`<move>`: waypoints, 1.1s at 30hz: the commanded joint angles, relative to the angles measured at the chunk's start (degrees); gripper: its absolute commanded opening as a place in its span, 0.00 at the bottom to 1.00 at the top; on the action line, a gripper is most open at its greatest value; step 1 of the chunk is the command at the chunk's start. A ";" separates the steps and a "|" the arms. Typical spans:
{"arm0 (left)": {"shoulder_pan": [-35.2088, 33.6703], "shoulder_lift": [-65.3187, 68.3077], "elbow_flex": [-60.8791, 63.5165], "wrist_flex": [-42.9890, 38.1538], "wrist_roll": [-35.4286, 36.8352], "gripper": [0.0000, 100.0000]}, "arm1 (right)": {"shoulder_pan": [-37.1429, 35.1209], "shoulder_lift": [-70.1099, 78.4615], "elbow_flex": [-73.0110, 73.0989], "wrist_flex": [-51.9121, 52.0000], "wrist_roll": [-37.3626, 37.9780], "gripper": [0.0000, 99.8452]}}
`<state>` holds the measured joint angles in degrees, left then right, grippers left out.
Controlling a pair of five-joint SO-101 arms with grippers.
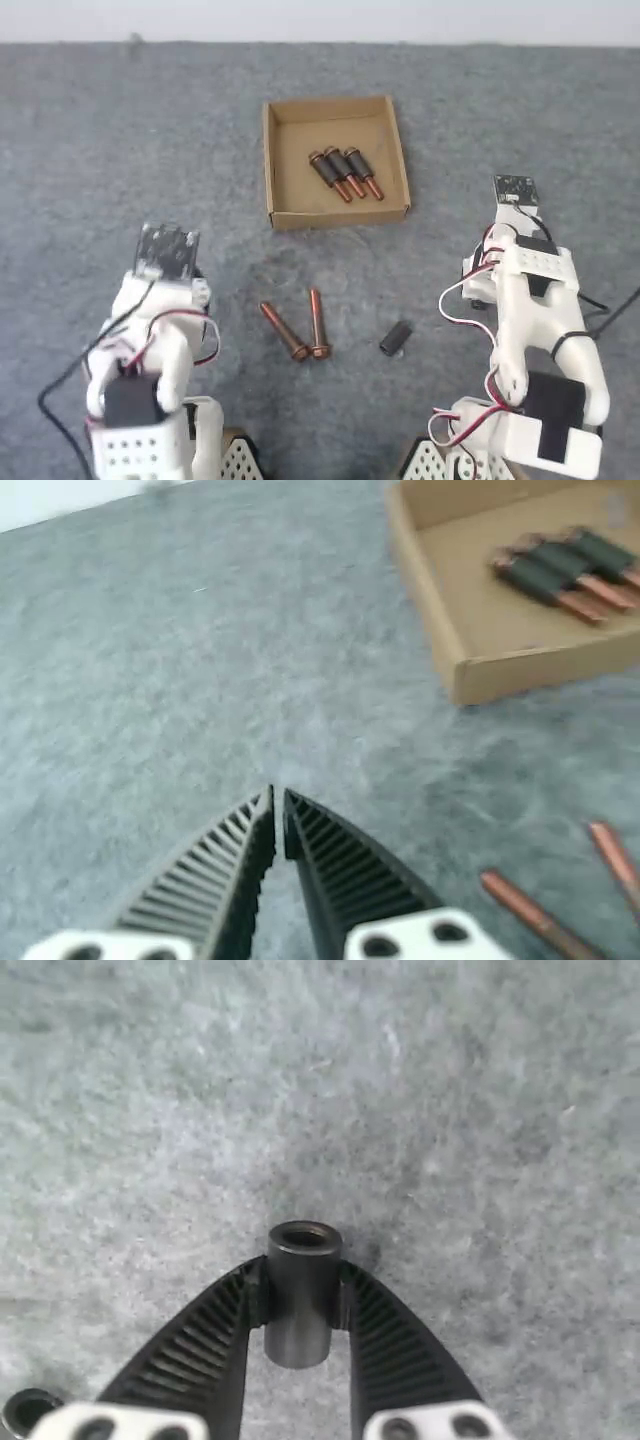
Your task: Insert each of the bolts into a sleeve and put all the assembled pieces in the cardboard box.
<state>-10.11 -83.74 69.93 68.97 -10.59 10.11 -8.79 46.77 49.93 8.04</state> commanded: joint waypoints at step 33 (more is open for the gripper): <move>33.85 61.63 -11.56 -22.77 29.36 0.13 | -1.01 -1.89 -0.70 -1.98 -0.70 0.01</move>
<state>23.38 -22.99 62.11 47.87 15.43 10.11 -8.79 46.77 48.88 8.04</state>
